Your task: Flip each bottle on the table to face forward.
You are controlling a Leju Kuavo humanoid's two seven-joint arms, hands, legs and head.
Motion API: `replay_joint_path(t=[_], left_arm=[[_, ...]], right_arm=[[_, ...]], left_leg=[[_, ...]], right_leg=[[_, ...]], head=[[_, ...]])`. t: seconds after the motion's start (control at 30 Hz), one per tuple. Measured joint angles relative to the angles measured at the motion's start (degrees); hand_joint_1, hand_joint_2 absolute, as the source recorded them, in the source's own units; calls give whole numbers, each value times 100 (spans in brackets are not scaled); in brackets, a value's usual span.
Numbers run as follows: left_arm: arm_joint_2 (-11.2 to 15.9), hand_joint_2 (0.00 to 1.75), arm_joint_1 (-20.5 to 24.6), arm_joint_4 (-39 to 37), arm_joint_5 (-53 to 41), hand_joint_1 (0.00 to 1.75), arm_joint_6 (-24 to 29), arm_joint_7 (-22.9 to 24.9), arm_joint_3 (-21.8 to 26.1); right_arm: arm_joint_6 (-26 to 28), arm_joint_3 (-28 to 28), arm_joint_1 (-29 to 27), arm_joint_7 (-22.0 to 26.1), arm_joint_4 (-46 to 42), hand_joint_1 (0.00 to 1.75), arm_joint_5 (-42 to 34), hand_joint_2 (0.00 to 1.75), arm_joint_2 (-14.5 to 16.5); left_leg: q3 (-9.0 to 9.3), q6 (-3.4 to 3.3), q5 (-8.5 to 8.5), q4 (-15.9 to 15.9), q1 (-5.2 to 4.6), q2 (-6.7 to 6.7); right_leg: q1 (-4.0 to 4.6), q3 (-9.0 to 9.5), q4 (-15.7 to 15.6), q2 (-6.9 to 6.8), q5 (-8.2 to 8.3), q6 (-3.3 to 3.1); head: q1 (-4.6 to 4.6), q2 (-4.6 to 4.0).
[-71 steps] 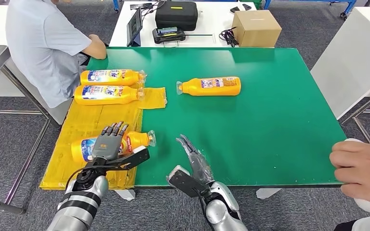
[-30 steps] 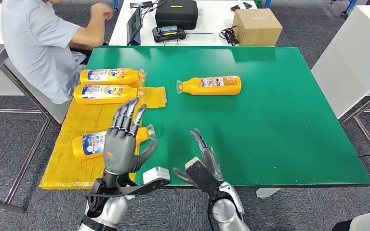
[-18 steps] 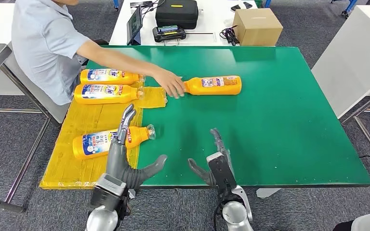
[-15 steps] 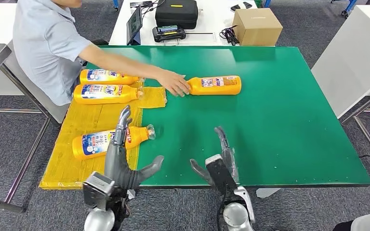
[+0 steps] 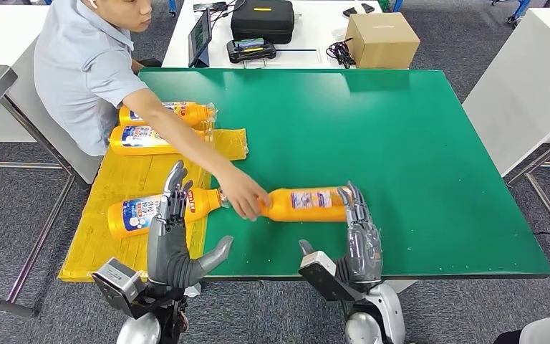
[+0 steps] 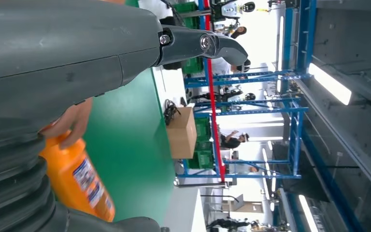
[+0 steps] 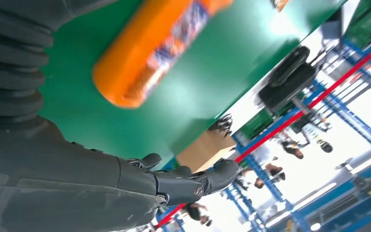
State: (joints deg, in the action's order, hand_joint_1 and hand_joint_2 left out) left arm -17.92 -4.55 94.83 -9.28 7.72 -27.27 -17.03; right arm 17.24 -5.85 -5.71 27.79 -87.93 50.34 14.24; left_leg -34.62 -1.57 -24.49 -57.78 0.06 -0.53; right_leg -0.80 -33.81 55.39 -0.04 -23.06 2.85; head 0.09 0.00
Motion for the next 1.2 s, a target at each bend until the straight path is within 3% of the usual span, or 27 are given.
replay_joint_path(t=[0.2,0.57,1.07,1.2], left_arm=[[-1,175,-33,-58,43,0,-71,38,46],[-4,175,-56,-246,328,0,-542,297,156],[-7,175,-51,-308,329,0,-570,322,155],[-7,175,-32,-334,358,0,-632,390,139]], right_arm=[[-485,4,22,-111,37,0,-366,175,-74],[-543,-35,313,-1274,518,0,1061,175,-466],[-550,-41,580,-1347,963,0,1158,175,-680],[-540,-51,745,-1551,1153,0,1529,175,-732]], left_leg=[[-1,0,0,0,1,0],[-1,0,0,0,-1,0],[-2,0,0,0,0,-1],[-2,-1,1,0,0,1]], right_leg=[[1,-1,0,0,0,0],[-1,0,0,0,1,1],[0,0,0,0,0,0],[0,0,0,0,1,1]], head=[[-1,0],[1,0],[0,0],[-1,0]])
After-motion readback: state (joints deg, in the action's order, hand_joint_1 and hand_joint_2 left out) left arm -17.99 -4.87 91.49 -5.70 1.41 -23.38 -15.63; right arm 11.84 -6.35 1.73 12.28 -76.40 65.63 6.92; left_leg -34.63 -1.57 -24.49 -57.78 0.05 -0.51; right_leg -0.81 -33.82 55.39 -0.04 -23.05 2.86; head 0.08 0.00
